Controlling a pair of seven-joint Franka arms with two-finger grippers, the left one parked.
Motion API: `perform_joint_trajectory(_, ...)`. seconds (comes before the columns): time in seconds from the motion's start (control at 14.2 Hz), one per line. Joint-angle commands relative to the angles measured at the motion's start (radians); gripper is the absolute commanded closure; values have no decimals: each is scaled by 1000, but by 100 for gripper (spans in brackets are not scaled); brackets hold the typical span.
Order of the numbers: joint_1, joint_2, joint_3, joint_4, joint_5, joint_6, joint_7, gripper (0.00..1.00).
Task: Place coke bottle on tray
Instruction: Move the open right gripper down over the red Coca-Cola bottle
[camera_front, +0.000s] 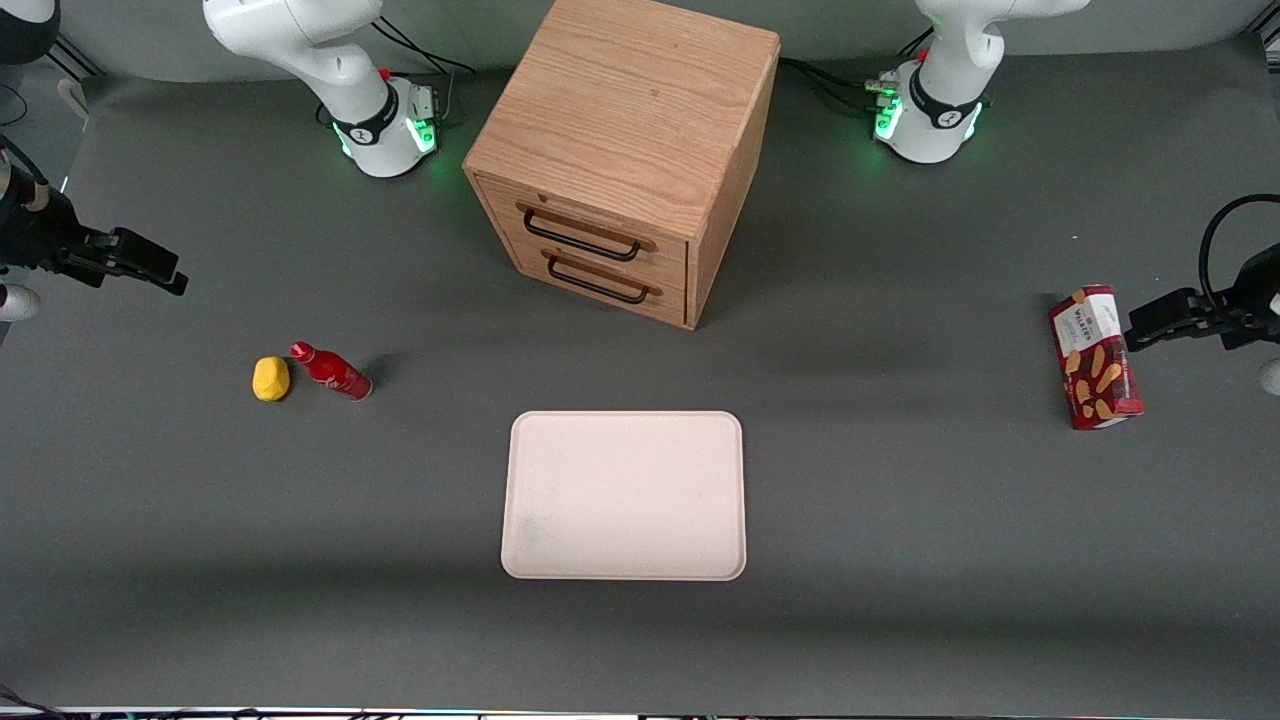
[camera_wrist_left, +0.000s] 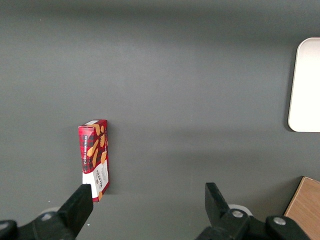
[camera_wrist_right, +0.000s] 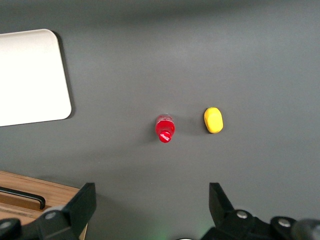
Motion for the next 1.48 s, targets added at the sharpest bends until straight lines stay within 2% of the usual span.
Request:
perform_joint_trajectory(0.0, 5, 20, -3, 40, 12, -28, 27, 0)
perform_joint_trajectory(0.28, 4, 34, -1, 26, 32, -13, 27, 0)
perform_joint_trajectory(0.42, 4, 32, -3, -35, 48, 32, 23, 0)
perform_joint_trajectory(0.7, 7, 0, -3, -282, 25, 241, -6, 0)
perform_joint_trajectory(0.98, 5, -49, -9, -567, 2, 522, -51, 0)
perform_joint_trajectory(1.12, 1, -46, -15, -655, 2, 624, -117, 0)
perform_joint_trajectory(1.41, 1, -31, -21, -754, 2, 739, -120, 0)
